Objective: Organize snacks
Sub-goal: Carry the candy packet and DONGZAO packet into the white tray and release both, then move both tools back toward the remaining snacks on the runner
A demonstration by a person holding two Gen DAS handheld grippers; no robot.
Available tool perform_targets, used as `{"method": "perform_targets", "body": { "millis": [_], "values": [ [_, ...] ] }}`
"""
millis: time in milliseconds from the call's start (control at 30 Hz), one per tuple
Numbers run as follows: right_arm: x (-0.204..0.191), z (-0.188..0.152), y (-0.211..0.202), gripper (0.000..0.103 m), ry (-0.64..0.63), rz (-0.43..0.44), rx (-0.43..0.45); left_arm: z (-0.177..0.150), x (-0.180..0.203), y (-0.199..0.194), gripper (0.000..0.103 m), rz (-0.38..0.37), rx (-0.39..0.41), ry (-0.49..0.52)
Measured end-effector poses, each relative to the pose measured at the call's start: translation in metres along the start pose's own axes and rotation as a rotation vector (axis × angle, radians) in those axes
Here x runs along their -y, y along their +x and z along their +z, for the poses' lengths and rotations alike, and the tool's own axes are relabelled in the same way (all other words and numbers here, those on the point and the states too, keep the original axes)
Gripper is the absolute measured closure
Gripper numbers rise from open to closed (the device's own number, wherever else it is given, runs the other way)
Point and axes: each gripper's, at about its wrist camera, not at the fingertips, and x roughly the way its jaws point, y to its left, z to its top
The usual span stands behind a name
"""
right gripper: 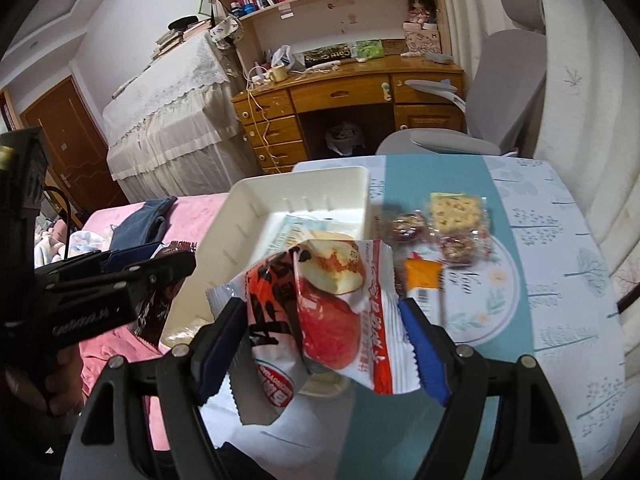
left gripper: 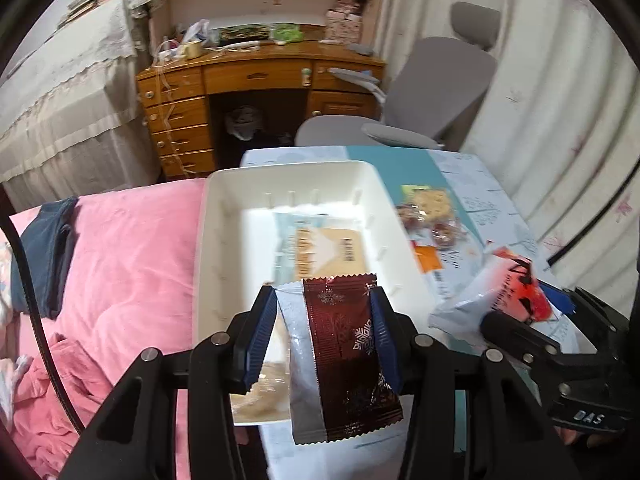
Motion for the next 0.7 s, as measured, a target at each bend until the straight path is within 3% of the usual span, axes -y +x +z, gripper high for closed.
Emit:
{"method": "perform_targets", "body": {
  "millis": [300, 367, 400, 700],
  "values": [
    [-0.024, 0.003, 0.025, 0.020, 0.013, 0.054, 0.006, 0.008, -0.041, 0.011, 0.053, 0.059, 0.013, -0.074],
    [-0.027, 0.003, 0.036, 0.018, 0.016, 0.095, -0.045, 0.013, -0.045, 0.018, 0.023, 0.058, -0.018, -0.084],
    [-0.028, 0.002, 0.038, 0.017, 0.015, 0.093, -0.056, 0.013, -0.046, 0.019, 0.020, 0.065, -0.021, -0.089],
    [-0.024, -0.006, 0.039, 0.012, 0.038, 0.068, -0.075, 0.006, -0.039, 0.024, 0.020, 0.033, -0.055, -0.095]
  ]
}}
